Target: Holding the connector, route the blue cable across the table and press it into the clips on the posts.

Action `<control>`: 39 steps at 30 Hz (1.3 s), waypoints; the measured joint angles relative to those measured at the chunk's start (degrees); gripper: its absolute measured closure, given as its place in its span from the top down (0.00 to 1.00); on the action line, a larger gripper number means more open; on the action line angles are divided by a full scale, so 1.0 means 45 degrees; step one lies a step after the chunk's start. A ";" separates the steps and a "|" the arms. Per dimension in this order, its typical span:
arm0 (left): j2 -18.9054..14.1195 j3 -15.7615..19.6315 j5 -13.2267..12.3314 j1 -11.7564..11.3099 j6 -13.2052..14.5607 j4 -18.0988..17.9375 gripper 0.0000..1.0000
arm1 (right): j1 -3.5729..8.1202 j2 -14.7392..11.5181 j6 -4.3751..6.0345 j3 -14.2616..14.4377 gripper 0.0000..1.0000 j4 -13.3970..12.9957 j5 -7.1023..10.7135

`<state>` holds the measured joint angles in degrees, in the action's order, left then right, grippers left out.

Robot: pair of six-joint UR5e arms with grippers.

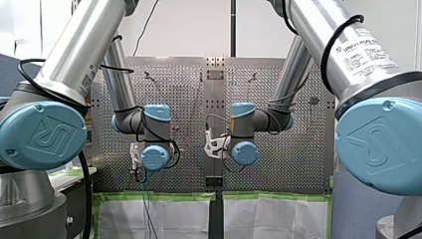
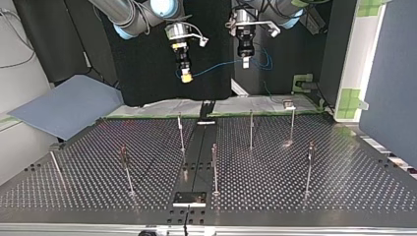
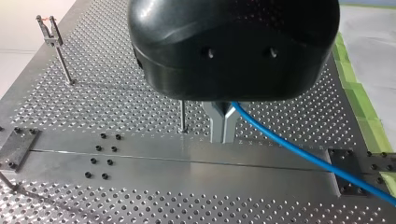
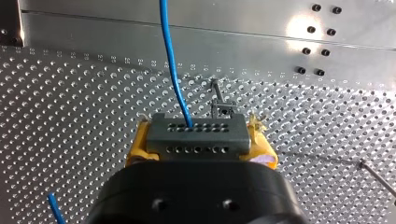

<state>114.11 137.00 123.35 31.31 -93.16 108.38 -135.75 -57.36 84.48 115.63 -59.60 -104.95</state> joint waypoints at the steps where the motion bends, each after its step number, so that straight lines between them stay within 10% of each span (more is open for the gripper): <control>1: 0.0000 0.0000 0.0000 0.0000 0.0000 0.0000 0.00 | 0.0000 0.0000 0.0000 0.0000 0.00 -0.0001 0.0000; 39: 0.0000 0.0000 0.0000 0.0000 0.0000 0.0000 0.00 | 0.0000 -0.0001 0.0000 0.0000 0.00 0.0000 0.0000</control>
<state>114.11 137.00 123.35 31.31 -93.16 108.38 -135.75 -57.36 84.48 115.63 -59.60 -104.95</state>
